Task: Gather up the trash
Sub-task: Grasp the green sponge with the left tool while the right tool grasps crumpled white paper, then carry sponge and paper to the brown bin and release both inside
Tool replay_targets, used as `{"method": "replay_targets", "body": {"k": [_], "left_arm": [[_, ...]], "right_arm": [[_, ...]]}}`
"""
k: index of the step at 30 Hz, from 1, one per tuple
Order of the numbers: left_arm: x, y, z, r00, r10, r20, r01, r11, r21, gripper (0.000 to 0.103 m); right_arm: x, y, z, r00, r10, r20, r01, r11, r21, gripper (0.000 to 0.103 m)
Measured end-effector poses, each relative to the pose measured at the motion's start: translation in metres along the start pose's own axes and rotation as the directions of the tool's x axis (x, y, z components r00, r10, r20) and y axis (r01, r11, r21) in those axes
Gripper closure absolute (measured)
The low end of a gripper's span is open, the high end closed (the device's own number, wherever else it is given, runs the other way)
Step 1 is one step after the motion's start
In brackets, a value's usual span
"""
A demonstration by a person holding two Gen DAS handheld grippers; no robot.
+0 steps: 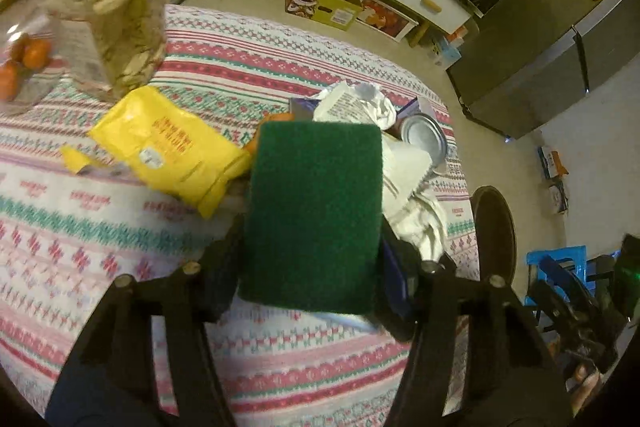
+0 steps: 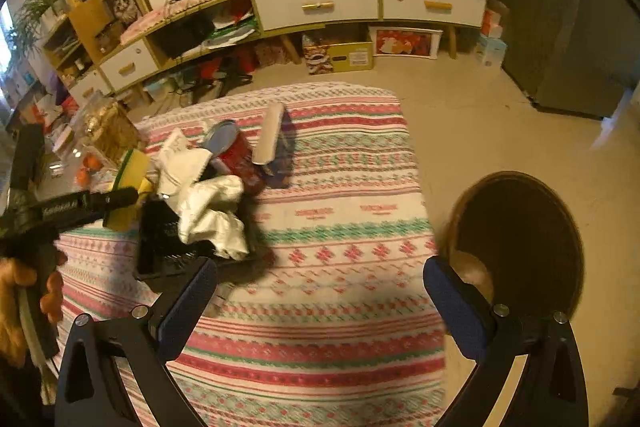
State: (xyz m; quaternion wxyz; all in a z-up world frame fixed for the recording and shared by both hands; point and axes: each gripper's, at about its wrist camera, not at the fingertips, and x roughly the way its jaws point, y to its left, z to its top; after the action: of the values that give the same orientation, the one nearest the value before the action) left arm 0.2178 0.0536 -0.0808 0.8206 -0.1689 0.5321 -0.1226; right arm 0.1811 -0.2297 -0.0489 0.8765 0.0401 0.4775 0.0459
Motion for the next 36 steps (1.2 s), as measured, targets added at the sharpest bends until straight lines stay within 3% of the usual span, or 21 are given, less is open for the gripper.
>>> {"method": "replay_targets", "body": {"k": [5,8,10,13,15,19,27,36], "left_arm": [[-0.031,-0.004,-0.026,0.996,0.058,0.062,-0.060,0.998,0.036,0.042],[-0.036,0.004,-0.040,0.995,0.080,0.053,-0.082,0.996,0.032,0.042],[-0.037,0.012,-0.041,0.996,0.072,0.047,-0.073,0.997,0.013,0.042],[-0.040,0.020,-0.044,0.992,0.114,0.058,-0.115,0.993,0.017,0.042],[-0.041,0.022,-0.045,0.991,0.123,0.059,-0.125,0.992,0.022,0.042],[-0.041,0.026,-0.043,0.987,0.144,0.066,-0.146,0.989,0.029,0.042],[-0.042,0.026,-0.045,0.983,0.168,0.072,-0.171,0.984,0.044,0.042],[-0.055,-0.001,-0.044,0.984,0.131,0.122,-0.142,0.986,0.084,0.042]], "right_arm": [[0.023,0.026,0.011,0.996,0.085,-0.016,-0.085,0.996,0.003,0.002],[0.041,0.046,0.016,0.992,0.118,-0.039,-0.119,0.993,-0.009,0.007],[0.055,0.058,0.019,0.991,0.126,-0.049,-0.127,0.992,-0.016,0.017],[0.071,0.064,0.020,0.988,0.142,-0.058,-0.141,0.990,0.019,0.031],[0.082,0.067,0.020,0.983,0.169,-0.070,-0.166,0.985,0.053,0.033],[0.095,0.074,0.018,0.986,0.143,-0.091,-0.140,0.990,0.031,0.051],[0.084,0.077,0.017,0.989,0.131,-0.061,-0.133,0.990,-0.034,0.063],[0.037,0.064,0.016,0.988,0.152,0.016,-0.151,0.987,-0.050,0.063]]}}
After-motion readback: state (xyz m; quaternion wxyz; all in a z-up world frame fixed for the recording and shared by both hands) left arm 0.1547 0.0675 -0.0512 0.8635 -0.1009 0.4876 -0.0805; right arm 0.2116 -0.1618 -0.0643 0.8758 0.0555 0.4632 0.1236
